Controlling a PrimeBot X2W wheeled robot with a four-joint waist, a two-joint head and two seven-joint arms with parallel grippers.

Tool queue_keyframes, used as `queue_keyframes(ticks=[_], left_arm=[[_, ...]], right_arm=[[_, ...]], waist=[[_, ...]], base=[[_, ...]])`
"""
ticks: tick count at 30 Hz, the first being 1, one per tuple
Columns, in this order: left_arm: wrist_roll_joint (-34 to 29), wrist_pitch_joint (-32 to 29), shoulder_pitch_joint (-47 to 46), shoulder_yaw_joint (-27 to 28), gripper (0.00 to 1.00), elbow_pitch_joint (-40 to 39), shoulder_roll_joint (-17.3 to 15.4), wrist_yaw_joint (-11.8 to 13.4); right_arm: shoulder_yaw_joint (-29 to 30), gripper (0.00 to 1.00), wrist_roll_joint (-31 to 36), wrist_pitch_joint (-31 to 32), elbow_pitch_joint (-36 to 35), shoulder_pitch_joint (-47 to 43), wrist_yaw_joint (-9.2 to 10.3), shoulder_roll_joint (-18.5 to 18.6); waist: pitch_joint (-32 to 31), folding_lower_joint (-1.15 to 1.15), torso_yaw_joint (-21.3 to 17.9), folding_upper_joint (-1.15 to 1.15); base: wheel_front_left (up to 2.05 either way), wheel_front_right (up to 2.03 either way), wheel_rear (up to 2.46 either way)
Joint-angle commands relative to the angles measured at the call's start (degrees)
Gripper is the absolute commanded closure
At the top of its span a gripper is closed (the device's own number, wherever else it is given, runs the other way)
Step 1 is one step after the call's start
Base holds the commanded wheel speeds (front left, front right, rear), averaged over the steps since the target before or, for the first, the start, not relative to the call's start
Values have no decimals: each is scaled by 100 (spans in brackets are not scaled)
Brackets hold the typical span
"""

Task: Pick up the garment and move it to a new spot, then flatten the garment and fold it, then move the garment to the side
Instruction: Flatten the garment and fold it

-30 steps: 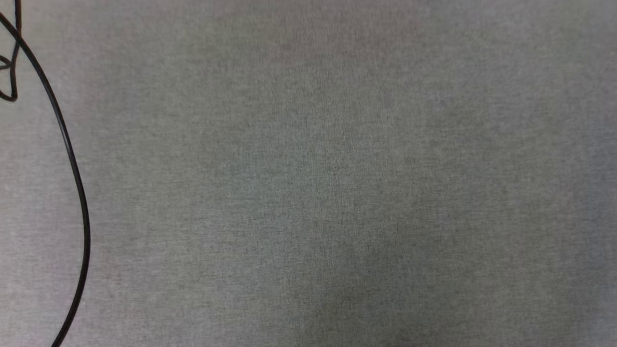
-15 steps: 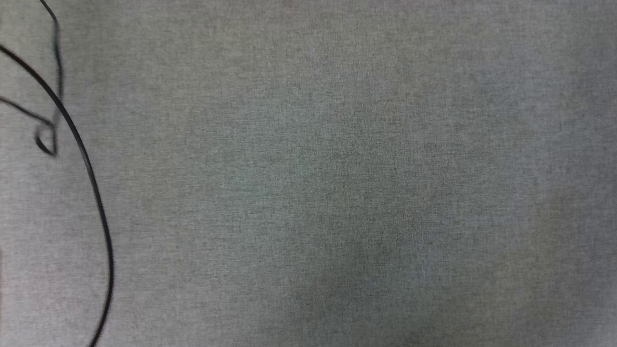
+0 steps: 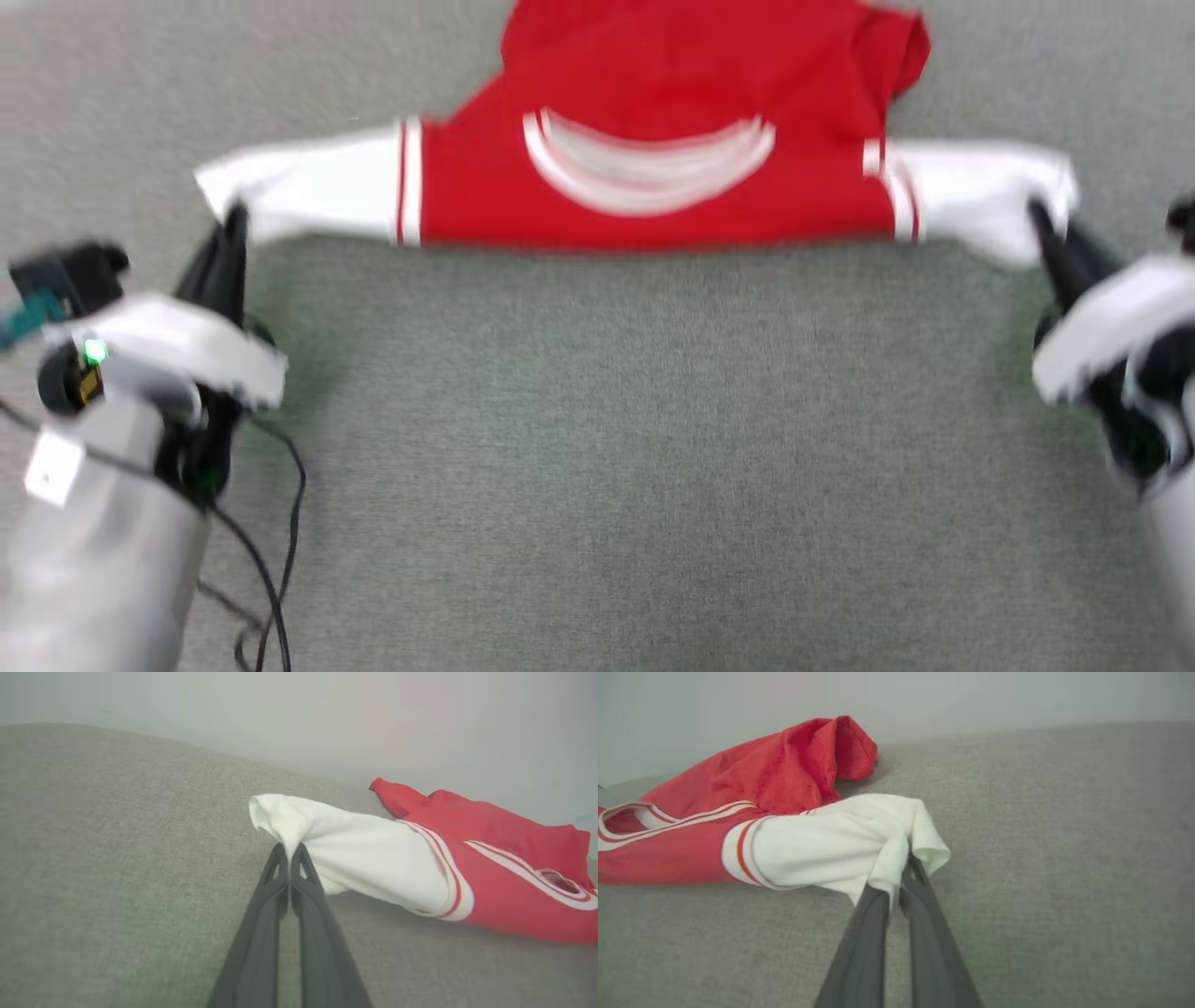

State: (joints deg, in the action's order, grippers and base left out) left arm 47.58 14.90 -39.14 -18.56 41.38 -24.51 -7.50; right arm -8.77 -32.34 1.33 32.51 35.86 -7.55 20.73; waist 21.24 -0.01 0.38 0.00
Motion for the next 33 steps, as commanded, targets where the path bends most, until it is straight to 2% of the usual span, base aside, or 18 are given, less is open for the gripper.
queue_keyframes(ticks=[1,9,17,23,27,28,29,31,33], left_arm=[[-71,39,355,120,100,-174,-7,34],[-277,40,1912,325,100,-920,-72,345],[-62,-165,3500,359,100,-1758,-98,830],[92,-309,4343,339,100,-2148,-44,1083],[125,-380,4647,272,100,-2354,-3,1159],[113,-377,4678,261,100,-2382,-3,1167],[101,-372,4686,241,100,-2419,7,1174],[53,-380,4656,193,100,-2484,23,1198],[-117,-434,4565,102,100,-2535,-41,1317]], right_arm=[[134,100,2,45,-164,-400,12,-29],[865,100,173,436,-1165,-2183,12,-427],[1786,100,438,859,-2186,-4008,12,-1320],[2073,100,677,1092,-2527,-4911,12,-1631],[2112,100,767,1302,-2632,-5252,12,-1736],[2096,89,739,1341,-2654,-5276,12,-1753],[2086,70,774,1313,-2709,-5269,12,-1763],[2100,0,758,1269,-2791,-5154,11,-1776],[2111,0,791,1164,-2910,-4930,11,-1777]], waist=[[-423,1,98,0],[-1056,1,65,0],[-1684,1,105,0],[-1956,1,154,0],[-2000,1,182,0],[-1999,1,186,0],[-1991,1,191,0],[-1963,1,209,0],[-1908,1,243,0]], base=[[0,0,0],[0,0,0],[0,0,0],[0,0,0],[0,0,0],[0,0,0],[0,0,0],[0,0,0],[0,0,0]])
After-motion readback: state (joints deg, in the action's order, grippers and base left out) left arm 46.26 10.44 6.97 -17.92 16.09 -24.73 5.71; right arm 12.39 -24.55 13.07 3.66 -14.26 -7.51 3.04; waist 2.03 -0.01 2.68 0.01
